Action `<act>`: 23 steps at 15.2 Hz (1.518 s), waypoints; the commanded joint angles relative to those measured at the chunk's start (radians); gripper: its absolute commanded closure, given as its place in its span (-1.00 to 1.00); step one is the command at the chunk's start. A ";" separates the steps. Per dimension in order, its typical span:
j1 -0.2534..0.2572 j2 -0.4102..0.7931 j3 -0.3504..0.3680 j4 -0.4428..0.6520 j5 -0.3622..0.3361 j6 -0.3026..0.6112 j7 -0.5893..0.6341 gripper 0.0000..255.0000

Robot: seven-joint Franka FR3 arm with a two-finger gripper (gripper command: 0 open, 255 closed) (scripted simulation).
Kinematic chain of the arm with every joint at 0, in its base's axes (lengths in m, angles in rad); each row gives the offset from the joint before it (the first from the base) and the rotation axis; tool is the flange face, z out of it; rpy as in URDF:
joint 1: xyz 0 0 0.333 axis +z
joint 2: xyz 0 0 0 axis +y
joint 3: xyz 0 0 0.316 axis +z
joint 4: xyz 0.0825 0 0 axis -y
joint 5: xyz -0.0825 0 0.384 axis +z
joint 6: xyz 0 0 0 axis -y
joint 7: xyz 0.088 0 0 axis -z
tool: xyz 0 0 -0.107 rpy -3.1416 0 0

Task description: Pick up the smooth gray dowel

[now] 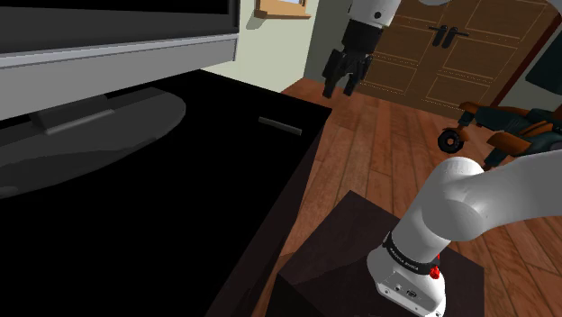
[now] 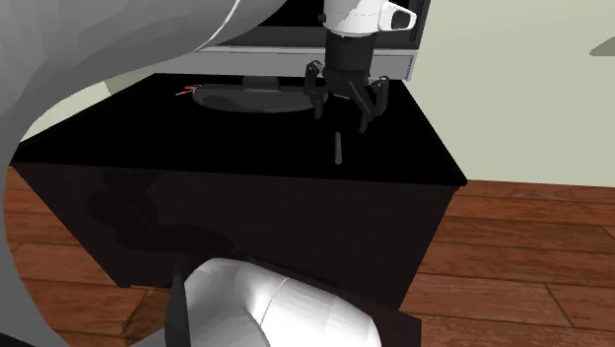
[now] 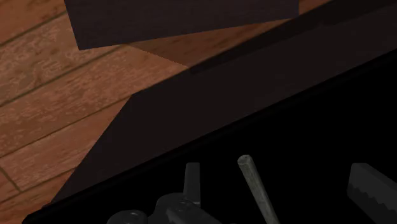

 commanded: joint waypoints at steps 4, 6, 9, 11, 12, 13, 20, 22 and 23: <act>0.028 0.082 -0.008 -0.013 -0.017 0.102 -0.086 -1.00; 0.046 0.140 -0.012 -0.015 -0.026 0.167 -0.141 -1.00; 0.073 0.234 -0.016 -0.008 -0.039 0.262 -0.223 -1.00; 0.090 0.298 -0.018 0.003 -0.046 0.322 -0.275 -1.00; 0.098 0.331 -0.018 0.010 -0.049 0.351 -0.301 -1.00; 0.106 0.365 -0.018 0.018 -0.052 0.379 -0.326 -1.00; 0.111 0.404 -0.017 -0.042 -0.054 0.480 -0.343 -1.00; 0.111 0.410 -0.017 -0.058 -0.054 0.502 -0.344 -1.00; 0.111 0.410 -0.017 -0.058 -0.054 0.502 -0.344 -1.00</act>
